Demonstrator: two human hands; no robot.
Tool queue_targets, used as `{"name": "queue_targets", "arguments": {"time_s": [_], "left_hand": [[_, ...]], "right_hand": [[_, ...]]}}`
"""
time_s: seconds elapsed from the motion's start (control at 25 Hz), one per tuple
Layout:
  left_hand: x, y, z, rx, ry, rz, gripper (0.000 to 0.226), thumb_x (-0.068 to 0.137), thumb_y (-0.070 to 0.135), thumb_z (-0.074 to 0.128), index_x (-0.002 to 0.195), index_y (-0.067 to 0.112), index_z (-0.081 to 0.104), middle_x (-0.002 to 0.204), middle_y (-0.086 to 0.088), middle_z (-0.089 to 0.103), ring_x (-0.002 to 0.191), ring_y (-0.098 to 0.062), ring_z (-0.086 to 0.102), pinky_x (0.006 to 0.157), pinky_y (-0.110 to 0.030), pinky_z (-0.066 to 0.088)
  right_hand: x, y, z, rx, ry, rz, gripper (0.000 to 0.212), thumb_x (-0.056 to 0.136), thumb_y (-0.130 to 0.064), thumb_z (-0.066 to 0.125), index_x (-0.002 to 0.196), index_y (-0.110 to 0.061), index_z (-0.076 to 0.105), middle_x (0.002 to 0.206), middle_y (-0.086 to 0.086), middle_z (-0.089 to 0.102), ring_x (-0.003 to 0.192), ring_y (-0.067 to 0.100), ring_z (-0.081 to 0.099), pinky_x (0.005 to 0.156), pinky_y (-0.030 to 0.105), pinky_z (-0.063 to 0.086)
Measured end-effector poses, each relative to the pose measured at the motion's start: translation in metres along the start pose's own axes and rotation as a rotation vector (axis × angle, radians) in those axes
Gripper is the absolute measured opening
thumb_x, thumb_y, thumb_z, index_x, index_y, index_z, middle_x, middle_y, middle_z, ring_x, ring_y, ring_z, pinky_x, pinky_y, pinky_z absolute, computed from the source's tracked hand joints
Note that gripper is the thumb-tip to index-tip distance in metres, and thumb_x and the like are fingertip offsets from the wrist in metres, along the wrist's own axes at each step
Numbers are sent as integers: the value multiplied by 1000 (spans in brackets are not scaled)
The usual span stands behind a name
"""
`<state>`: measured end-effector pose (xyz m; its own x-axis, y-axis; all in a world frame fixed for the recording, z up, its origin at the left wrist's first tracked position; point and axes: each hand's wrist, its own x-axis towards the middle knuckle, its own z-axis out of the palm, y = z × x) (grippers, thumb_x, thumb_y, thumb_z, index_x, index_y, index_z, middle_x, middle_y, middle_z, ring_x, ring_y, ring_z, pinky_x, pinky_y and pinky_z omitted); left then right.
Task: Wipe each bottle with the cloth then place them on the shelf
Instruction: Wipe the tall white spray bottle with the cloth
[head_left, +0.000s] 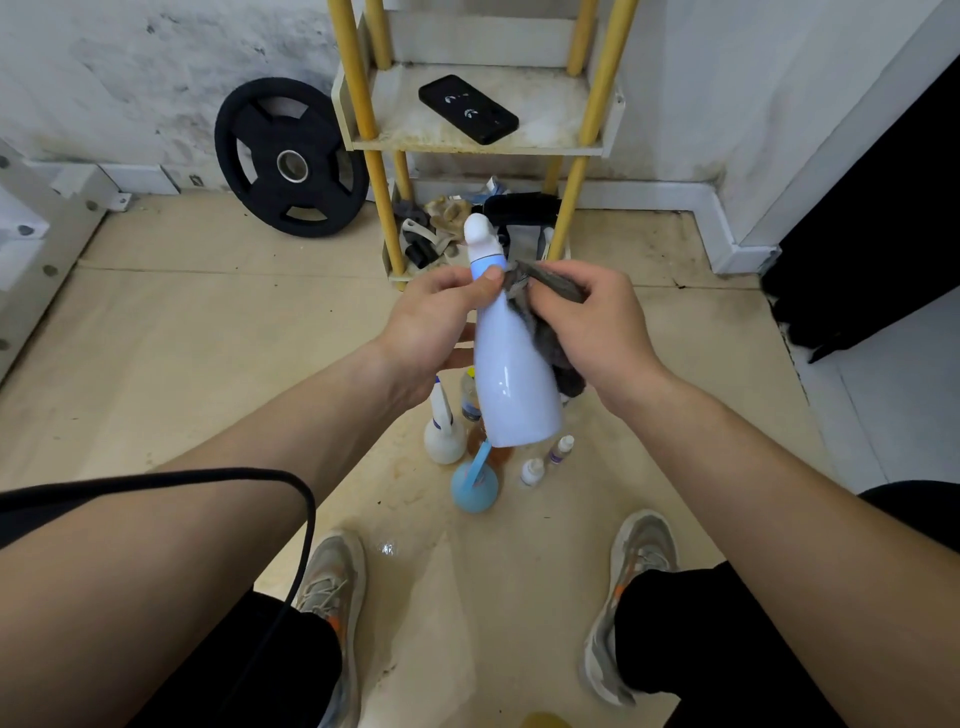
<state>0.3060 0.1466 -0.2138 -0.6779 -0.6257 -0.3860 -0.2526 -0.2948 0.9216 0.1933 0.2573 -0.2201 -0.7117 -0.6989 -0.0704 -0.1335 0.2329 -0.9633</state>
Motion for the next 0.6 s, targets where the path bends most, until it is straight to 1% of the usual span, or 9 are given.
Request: {"name": "queue_targets", "arguments": {"time_s": [0.08,0.12,0.16,0.24,0.28,0.32,0.4,0.48,0.6], "left_hand": [[2,-1,4,-43,72,5,29,98,33,62,110,8,67,93,-1,72,73,-21,70,59,-30,56],[3,-1,5,-66,107,4,28,98,32,62,109,7,67,93,-2,71,70,-20,70,59,-30,56],[4,-1,4,-82,137,7,24,98,31,62,105,8,68,89,-1,71,66,-18,69,57,-30,56],[5,1,2,-95,179,18,20,99,30,61,89,12,67,72,5,70,54,-12,65,50,-24,52],[6,2,-1,-95,198,21,22,100,30,61,85,14,66,66,6,68,51,-11,62,47,-22,49],[7,3,-4,-92,217,20,22,100,30,60,85,14,65,66,6,68,51,-12,62,46,-21,48],[8,2,-8,-84,233,10,22,100,31,60,89,13,67,74,2,69,58,-16,64,47,-22,49],[7,1,-7,-81,187,9,21,101,31,59,94,13,68,78,1,70,61,-16,65,50,-23,51],[4,-1,0,-55,45,46,19,102,27,58,98,12,68,88,-3,69,65,-16,67,55,-26,53]], "right_hand": [[-8,-2,4,-123,13,-102,20,92,-30,69,110,-31,77,97,-17,75,91,1,68,78,23,55],[-13,-3,7,-189,32,-165,23,91,-29,70,114,-31,76,101,-19,74,94,-1,67,79,19,53],[-17,-3,9,-248,56,-234,26,91,-28,71,116,-28,75,105,-18,73,96,0,66,82,17,52],[-24,0,12,-332,71,-371,29,88,-23,74,117,-21,75,110,-8,73,101,6,65,88,19,50],[-27,2,14,-359,54,-422,30,87,-21,75,117,-19,75,112,-4,73,103,8,65,91,19,49],[-31,5,14,-379,27,-458,31,86,-19,75,117,-17,75,113,-2,72,104,9,64,93,18,48],[-36,9,14,-399,-12,-498,31,86,-18,76,117,-16,74,114,-2,70,105,8,63,95,17,47],[-34,10,11,-402,-9,-495,30,86,-19,76,116,-17,75,114,-2,69,104,8,62,95,16,46],[-23,7,7,-334,54,-366,32,89,-24,74,120,-21,73,114,-4,69,104,7,63,93,21,50]]}}
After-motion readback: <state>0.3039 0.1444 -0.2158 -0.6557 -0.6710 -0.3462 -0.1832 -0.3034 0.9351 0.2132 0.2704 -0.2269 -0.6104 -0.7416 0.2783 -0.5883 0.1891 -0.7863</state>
